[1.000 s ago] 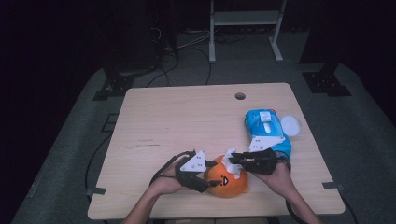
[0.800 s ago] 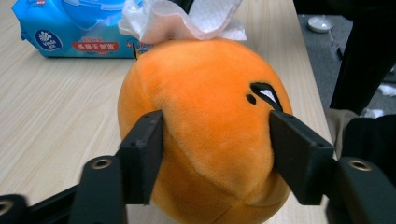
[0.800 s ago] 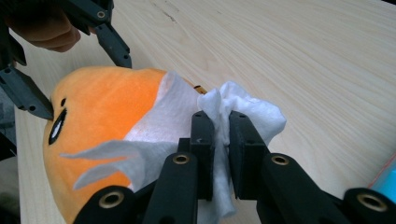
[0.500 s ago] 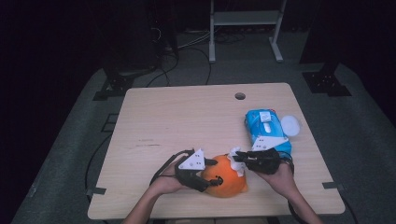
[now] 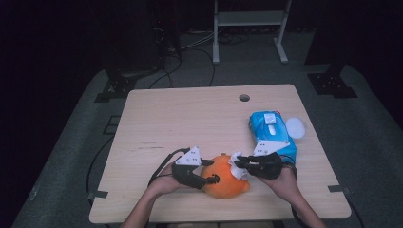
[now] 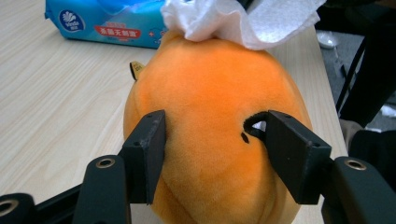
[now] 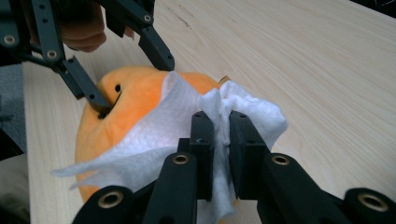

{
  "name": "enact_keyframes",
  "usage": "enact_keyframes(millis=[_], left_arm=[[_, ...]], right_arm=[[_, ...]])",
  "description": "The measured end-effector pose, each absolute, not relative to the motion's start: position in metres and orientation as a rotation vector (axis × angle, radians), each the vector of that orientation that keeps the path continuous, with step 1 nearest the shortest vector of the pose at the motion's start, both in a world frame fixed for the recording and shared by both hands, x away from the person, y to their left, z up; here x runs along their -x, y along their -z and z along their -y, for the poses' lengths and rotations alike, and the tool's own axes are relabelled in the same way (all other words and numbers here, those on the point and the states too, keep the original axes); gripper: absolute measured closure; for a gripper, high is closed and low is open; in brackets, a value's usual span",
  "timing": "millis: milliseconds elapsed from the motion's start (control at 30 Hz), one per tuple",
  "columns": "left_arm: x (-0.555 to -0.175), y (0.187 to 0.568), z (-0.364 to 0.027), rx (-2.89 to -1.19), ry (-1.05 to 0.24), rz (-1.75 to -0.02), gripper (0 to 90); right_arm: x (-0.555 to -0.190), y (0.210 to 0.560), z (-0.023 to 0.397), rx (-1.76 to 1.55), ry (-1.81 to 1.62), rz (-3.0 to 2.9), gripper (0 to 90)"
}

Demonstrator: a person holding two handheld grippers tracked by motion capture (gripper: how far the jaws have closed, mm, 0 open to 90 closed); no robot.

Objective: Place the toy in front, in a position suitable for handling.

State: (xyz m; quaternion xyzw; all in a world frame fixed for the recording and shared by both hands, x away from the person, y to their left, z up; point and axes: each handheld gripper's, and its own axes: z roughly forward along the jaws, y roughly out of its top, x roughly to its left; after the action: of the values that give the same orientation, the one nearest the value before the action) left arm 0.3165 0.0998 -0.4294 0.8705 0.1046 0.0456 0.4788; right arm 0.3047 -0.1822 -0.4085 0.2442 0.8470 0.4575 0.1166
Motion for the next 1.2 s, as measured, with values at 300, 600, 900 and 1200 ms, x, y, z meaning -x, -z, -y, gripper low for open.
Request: enact_keyframes(millis=[300, 600, 900, 1200], left_arm=[[-0.327, 0.435, -0.109, -2.084, -0.077, -0.356, 41.5], [-0.33, 0.436, -0.11, -2.072, -0.092, -0.389, 41.3], [-0.332, 0.435, -0.111, -2.077, -0.098, -0.395, 41.6], [-0.334, 0.436, -0.114, -2.061, -0.096, -0.408, 40.0]], right_arm=[[-0.306, 0.414, 0.192, -0.743, -1.269, -2.491, 80.0], [-0.292, 0.405, 0.175, -0.554, -1.39, -2.566, 80.4], [-0.302, 0.412, 0.19, -0.636, -1.283, -2.562, 80.6], [-0.293, 0.407, 0.177, -0.528, -1.358, -2.608, 80.5]])
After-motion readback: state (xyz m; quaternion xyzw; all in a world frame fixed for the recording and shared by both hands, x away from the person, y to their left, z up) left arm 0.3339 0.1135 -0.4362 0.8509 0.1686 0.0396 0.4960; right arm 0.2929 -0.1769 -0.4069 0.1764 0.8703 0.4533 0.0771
